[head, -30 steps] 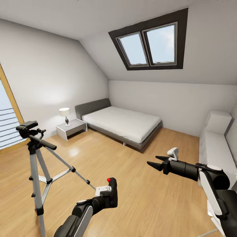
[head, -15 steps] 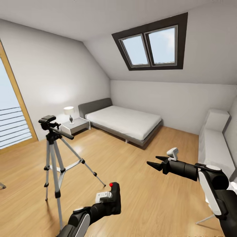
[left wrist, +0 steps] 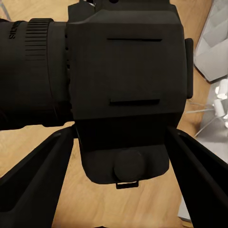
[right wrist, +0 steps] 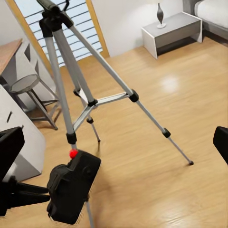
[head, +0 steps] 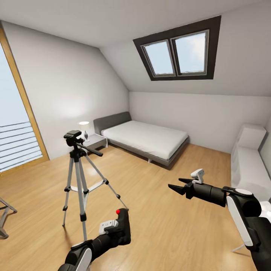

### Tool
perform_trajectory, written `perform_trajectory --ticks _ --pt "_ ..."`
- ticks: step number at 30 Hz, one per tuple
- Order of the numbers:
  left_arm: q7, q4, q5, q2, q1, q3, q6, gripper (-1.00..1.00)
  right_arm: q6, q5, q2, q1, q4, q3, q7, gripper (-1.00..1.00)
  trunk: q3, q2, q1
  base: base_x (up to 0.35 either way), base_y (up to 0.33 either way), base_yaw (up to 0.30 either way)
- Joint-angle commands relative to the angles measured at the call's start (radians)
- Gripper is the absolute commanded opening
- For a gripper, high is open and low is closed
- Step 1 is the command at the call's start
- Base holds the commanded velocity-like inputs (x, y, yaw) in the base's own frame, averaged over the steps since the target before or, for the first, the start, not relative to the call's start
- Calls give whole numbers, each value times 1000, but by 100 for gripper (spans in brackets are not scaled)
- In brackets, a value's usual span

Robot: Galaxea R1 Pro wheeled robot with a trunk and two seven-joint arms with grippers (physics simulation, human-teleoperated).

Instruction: Attach the digital camera to the camera tripod in the bedroom.

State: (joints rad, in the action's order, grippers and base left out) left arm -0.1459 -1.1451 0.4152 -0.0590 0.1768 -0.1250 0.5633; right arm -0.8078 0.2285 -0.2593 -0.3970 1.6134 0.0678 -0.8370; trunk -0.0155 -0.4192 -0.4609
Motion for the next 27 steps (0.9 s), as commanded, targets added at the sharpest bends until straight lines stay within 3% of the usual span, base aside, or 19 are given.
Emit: perform_trajectory --ticks 1,12,27 --pt "0 -1 7 1 0 3 4 -100 -5 2 0 -1 0 1 -2 100 -2 -2 -1 15 205 0" --pt "5 -4 14 4 -3 14 4 -100 -1 2 0 -1 0 1 -2 100 -2 -2 -1 17 84 -50" --pt "6 -3 14 5 -3 50 4 -100 3 2 0 -1 0 0 -2 100 -2 -2 -1 155 192 -40"
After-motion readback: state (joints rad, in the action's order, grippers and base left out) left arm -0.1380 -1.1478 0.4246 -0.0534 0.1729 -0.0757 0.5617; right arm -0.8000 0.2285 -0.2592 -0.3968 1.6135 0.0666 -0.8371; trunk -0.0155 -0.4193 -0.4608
